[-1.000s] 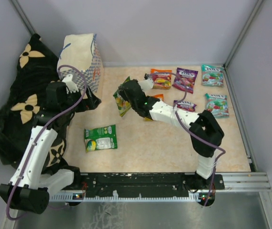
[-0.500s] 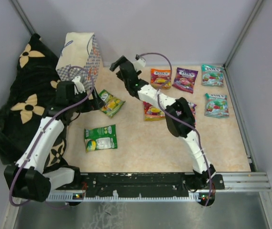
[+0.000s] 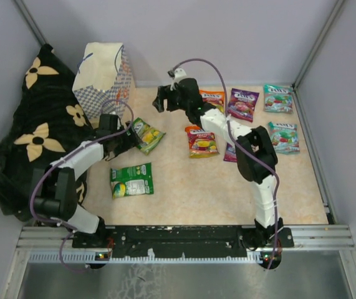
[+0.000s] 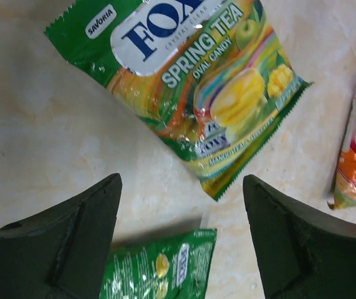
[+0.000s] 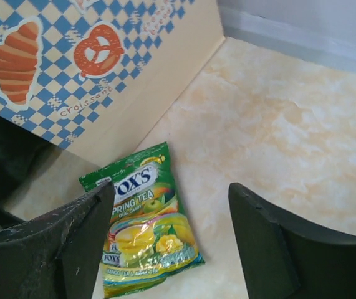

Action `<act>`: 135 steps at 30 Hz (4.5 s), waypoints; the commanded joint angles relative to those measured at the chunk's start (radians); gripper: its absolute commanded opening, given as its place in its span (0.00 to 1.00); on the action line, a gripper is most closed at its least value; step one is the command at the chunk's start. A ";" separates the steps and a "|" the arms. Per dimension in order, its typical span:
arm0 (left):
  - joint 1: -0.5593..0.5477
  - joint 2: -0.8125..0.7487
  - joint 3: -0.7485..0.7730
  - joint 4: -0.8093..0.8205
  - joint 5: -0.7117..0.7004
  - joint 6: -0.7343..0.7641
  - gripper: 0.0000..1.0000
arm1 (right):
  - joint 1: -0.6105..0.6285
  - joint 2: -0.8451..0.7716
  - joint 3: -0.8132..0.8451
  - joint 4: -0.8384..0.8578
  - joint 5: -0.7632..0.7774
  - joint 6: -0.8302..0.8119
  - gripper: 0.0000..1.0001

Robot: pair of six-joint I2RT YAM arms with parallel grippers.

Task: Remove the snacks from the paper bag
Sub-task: Adjust the snack at the center of the board.

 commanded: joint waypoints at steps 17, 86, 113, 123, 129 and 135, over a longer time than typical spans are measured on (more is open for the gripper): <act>-0.049 0.376 0.176 0.191 0.085 0.034 0.58 | 0.049 0.243 0.129 -0.248 -0.271 -0.176 0.39; -0.193 -0.174 -0.276 0.000 -0.124 0.010 0.82 | -0.018 0.637 0.897 -0.405 0.256 -0.121 0.86; -0.338 0.318 0.150 0.123 -0.042 0.206 0.61 | -0.107 -0.234 -0.533 -0.072 0.416 -0.107 0.81; -0.372 0.199 0.198 0.118 -0.077 0.303 0.74 | -0.147 -0.313 -0.623 -0.112 0.457 -0.041 0.83; -0.353 0.103 0.252 0.007 -0.194 0.324 0.84 | -0.116 -0.537 -0.652 -0.085 0.460 -0.073 0.94; -0.243 0.063 0.162 0.018 -0.110 0.238 0.85 | 0.052 -0.718 -0.788 0.034 0.315 -0.518 0.98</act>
